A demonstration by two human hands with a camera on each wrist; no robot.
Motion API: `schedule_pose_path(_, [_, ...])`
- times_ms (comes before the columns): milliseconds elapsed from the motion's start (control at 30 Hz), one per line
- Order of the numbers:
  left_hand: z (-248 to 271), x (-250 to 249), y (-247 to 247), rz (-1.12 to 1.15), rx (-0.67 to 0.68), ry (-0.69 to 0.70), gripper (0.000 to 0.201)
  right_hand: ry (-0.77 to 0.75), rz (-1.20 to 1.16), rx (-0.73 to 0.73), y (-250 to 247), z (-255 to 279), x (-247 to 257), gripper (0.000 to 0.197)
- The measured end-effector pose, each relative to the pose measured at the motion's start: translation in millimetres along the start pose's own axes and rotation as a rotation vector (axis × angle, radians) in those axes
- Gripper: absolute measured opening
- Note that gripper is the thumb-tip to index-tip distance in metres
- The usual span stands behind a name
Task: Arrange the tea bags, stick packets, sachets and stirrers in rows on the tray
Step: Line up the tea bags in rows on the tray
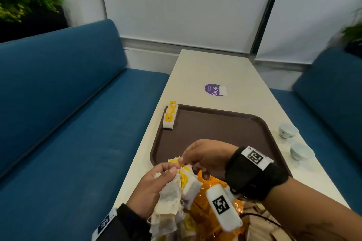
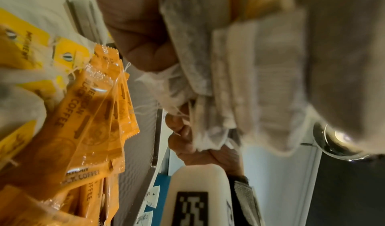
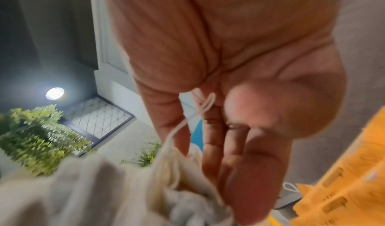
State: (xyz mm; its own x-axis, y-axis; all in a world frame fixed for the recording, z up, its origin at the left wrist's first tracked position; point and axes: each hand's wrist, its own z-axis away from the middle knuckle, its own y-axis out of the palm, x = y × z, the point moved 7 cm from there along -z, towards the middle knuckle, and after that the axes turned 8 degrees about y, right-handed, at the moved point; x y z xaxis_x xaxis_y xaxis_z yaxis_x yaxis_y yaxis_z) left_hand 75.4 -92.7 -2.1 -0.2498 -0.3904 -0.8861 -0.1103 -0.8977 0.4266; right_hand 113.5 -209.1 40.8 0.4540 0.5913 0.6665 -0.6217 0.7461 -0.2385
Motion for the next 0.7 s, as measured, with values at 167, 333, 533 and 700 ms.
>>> schedule_pose_path(167, [0.4, 1.5, 3.1, -0.046, 0.019, 0.017, 0.013, -0.010, -0.089, 0.097, -2.0, 9.7, -9.1, 0.007])
schedule_pose_path(333, [-0.1, 1.0, 2.4, -0.048, 0.014, 0.018, 0.013, -0.017, -0.174, 0.009, -11.7, 7.3, -13.1, 0.009])
schedule_pose_path(533, [-3.9, 6.5, -3.3, 0.000, -0.045, -0.018, 0.012, -0.036, -0.198, -0.091, -23.1, 4.3, -8.5, 0.006])
schedule_pose_path(700, [-8.5, 3.5, -4.9, -0.006, -0.037, -0.013, 0.012, 0.009, -0.247, -0.069, -20.3, -3.6, -14.3, 0.014])
